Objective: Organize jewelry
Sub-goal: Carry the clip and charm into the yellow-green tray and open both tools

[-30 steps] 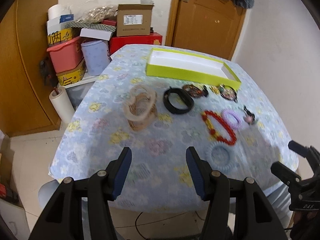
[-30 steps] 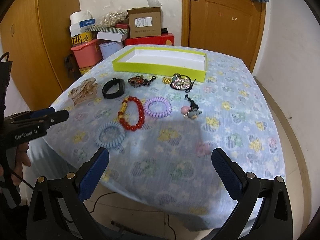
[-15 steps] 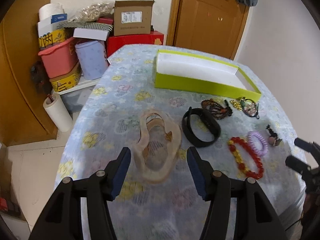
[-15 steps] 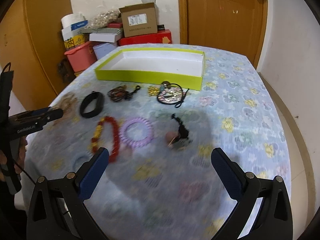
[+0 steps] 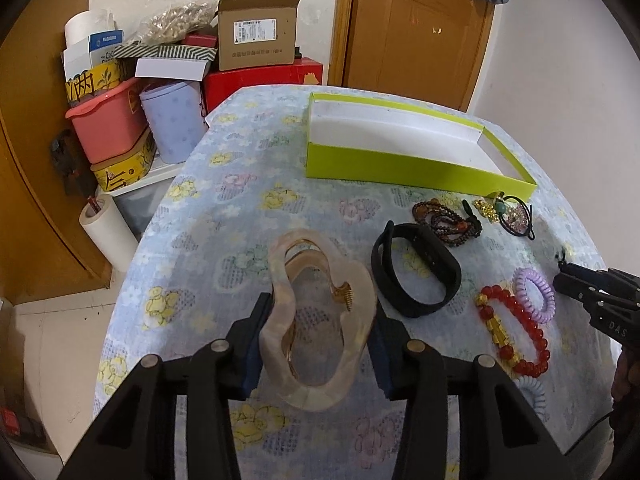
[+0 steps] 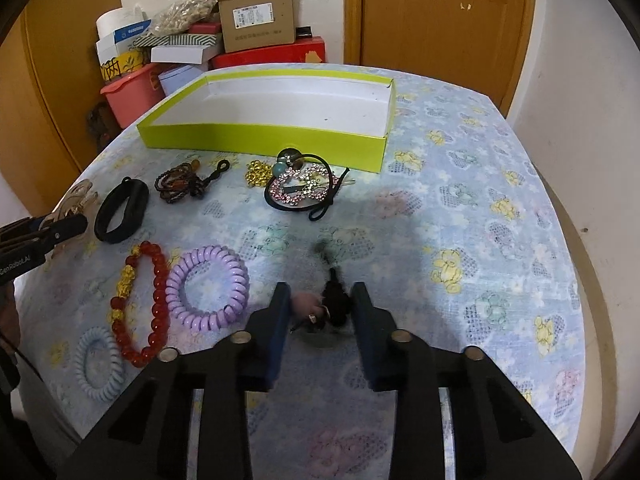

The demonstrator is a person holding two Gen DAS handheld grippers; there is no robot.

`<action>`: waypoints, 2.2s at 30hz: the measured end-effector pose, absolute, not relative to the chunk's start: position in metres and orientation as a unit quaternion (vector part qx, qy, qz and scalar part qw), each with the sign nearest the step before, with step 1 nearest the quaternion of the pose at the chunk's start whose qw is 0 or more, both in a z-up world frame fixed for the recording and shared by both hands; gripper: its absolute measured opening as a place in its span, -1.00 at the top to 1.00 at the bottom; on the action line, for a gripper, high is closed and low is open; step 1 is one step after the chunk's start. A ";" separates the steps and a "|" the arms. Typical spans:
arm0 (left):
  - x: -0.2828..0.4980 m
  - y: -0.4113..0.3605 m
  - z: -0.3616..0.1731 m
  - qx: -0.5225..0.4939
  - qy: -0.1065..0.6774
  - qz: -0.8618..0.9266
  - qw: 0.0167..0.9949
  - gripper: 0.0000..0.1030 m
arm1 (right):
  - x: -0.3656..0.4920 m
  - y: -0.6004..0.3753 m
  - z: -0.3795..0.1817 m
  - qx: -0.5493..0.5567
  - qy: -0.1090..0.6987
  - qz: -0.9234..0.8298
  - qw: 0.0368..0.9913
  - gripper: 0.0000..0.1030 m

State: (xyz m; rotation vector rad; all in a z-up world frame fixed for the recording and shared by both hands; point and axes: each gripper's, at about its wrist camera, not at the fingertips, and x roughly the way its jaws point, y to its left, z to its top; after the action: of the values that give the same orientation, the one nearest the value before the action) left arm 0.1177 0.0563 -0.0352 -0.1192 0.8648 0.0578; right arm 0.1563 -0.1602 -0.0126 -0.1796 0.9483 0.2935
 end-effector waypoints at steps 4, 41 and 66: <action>0.117 0.056 -0.035 -0.057 0.418 0.031 0.906 0.11 | 0.152 -0.160 -0.012 -0.083 0.454 0.147 0.875 0.44; 0.281 0.038 0.020 -0.009 0.392 -0.023 0.920 0.12 | 0.320 -0.144 0.030 -0.055 0.423 0.189 0.884 0.44; 0.339 0.041 -0.019 0.023 0.414 -0.010 0.910 0.04 | 0.364 -0.136 0.013 -0.080 0.430 0.157 0.885 0.03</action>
State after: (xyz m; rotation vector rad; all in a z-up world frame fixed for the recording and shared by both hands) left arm 0.3387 0.0415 -0.0190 0.0470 0.8534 -0.0198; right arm 0.3642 -0.1361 0.0130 -0.1668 0.8948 0.3267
